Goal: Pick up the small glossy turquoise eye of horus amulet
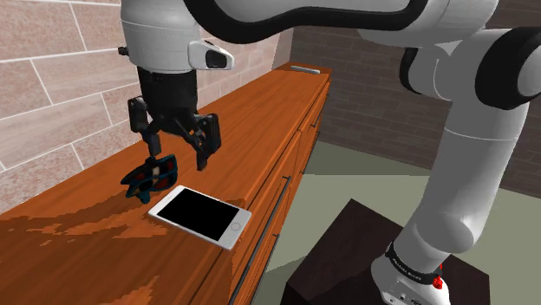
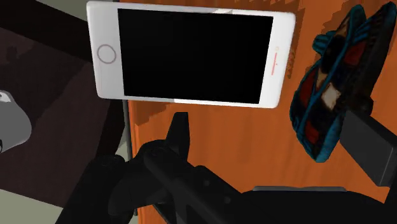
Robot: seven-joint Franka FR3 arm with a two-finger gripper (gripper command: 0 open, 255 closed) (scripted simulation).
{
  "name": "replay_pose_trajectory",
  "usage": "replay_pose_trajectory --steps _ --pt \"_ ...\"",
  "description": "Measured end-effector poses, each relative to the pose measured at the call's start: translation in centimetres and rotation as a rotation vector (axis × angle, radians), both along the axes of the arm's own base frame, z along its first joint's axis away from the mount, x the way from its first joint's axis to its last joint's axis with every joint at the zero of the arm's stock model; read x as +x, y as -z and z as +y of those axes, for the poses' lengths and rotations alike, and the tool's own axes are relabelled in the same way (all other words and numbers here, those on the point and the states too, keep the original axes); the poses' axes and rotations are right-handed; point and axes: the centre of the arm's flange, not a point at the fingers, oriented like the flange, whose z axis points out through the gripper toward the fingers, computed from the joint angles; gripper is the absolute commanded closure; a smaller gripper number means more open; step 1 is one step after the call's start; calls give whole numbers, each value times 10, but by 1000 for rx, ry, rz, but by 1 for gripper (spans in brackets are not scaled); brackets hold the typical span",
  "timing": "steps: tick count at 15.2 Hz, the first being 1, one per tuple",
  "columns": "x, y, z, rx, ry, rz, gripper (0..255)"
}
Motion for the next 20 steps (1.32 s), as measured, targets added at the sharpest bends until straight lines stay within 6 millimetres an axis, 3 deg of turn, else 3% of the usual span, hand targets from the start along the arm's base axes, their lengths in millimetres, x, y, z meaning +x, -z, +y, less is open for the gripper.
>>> replay_pose_trajectory --steps 5,12,13,20 --pt "44 2 39 -11 124 -12 0" --pt "49 39 45 -15 139 -14 0" --pt "49 42 45 -15 139 -14 255" --pt "49 44 44 -14 139 -15 255"
